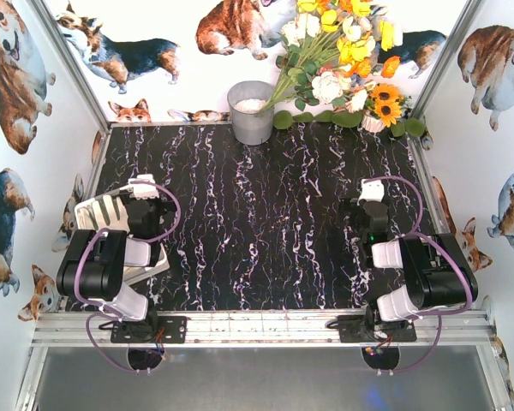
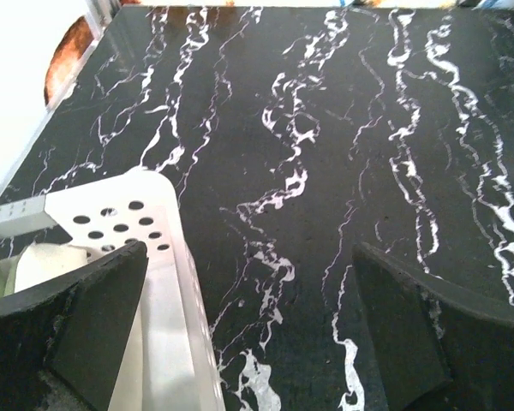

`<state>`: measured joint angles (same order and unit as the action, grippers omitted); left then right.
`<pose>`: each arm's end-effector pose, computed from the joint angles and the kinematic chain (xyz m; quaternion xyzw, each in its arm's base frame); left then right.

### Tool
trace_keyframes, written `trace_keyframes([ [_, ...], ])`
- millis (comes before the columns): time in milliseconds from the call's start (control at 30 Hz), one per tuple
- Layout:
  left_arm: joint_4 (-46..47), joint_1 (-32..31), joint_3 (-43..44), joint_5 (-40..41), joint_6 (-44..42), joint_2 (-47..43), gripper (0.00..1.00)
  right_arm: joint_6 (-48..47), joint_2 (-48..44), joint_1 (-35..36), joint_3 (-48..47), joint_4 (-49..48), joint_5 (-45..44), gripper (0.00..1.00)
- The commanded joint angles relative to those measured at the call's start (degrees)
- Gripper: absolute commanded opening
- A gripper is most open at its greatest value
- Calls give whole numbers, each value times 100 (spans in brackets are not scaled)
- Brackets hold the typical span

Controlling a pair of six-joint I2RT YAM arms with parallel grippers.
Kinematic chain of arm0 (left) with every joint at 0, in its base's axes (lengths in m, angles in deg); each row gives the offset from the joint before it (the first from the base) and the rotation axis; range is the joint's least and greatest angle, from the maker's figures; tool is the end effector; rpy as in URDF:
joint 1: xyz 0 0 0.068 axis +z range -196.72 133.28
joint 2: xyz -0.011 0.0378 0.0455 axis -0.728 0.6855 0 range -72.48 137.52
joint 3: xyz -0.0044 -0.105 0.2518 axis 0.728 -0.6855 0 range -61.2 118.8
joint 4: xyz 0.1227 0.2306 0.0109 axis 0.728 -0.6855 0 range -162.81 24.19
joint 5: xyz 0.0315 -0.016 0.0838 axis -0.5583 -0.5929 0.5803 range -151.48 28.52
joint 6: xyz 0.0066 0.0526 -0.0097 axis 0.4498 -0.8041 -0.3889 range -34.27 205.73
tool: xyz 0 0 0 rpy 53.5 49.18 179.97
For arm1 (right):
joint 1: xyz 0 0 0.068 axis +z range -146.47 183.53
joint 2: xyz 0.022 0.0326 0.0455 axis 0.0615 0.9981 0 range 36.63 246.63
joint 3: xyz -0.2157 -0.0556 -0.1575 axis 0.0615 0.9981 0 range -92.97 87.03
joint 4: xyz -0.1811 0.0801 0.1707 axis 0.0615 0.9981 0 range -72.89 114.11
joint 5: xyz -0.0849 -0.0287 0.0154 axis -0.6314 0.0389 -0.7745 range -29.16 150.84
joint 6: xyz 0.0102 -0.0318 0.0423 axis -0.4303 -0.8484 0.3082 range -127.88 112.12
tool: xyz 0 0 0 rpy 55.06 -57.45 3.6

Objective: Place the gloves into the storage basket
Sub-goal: Reset both arms

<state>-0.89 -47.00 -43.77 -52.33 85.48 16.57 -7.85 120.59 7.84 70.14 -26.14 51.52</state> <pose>0.2582 0.0044 0.1512 -0.0495 0.7451 0.0594 0.6625 0.2425 0.0126 0.1298 0.0131 0.8362 -0.0474 0.5463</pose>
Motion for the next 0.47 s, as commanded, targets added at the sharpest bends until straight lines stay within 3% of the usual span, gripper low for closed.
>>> trace_keyframes([
  [0, -186, -122, -11, 636, -102, 3, 100, -89, 8, -36, -65, -809, 71, 100],
  [433, -226, -128, 31, 465, -156, 15, 100, -1, 6, -212, -179, -597, 391, 100],
])
